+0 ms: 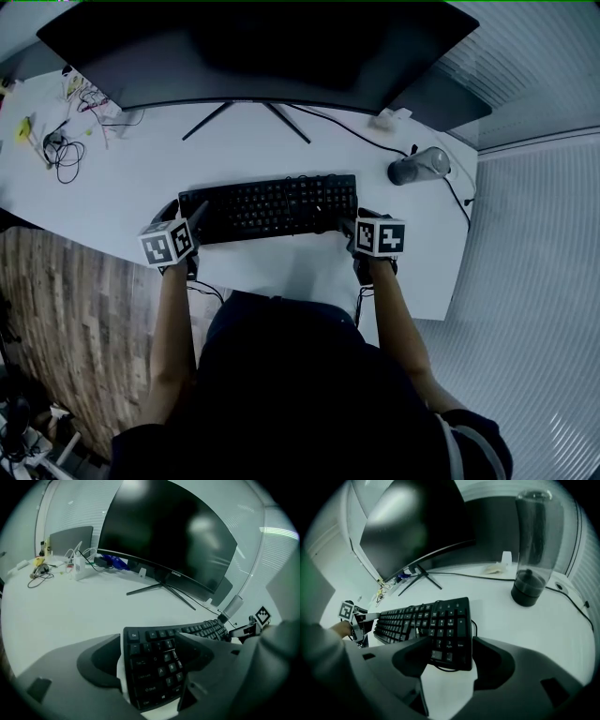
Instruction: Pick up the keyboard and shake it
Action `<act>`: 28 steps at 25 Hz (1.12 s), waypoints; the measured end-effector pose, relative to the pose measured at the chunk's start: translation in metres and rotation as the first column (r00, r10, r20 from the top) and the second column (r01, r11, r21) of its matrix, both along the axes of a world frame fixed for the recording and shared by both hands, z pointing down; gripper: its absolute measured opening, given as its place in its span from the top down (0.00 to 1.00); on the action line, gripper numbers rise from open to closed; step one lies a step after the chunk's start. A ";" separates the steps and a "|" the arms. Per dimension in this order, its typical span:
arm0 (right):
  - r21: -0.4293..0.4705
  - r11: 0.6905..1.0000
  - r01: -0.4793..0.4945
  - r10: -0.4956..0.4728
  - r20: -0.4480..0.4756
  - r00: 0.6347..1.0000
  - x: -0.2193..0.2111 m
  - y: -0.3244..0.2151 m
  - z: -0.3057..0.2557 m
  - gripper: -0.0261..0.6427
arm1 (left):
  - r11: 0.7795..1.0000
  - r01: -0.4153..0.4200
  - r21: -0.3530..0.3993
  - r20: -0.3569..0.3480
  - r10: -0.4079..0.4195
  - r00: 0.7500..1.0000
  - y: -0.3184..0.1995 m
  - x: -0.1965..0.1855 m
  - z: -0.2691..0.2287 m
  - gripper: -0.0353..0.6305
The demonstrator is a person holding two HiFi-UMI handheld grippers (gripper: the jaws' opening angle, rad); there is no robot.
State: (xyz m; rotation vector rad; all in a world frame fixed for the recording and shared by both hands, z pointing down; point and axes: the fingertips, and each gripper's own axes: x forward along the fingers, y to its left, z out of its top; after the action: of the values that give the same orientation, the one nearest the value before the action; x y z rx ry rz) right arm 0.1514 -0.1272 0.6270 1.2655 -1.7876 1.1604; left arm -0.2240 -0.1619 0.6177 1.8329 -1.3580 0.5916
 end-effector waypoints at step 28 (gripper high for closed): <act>0.953 0.295 0.067 -0.154 -0.022 0.988 -0.055 -0.012 -0.420 0.92 | 0.568 -0.090 0.818 0.144 -0.050 0.988 0.042 0.132 -0.406 0.91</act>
State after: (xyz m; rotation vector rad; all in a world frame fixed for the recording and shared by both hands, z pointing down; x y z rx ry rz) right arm 0.0967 -0.1396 0.2065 1.6420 -2.7148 -0.1612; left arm -0.0925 -0.1195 0.2118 2.5784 -1.9276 0.0515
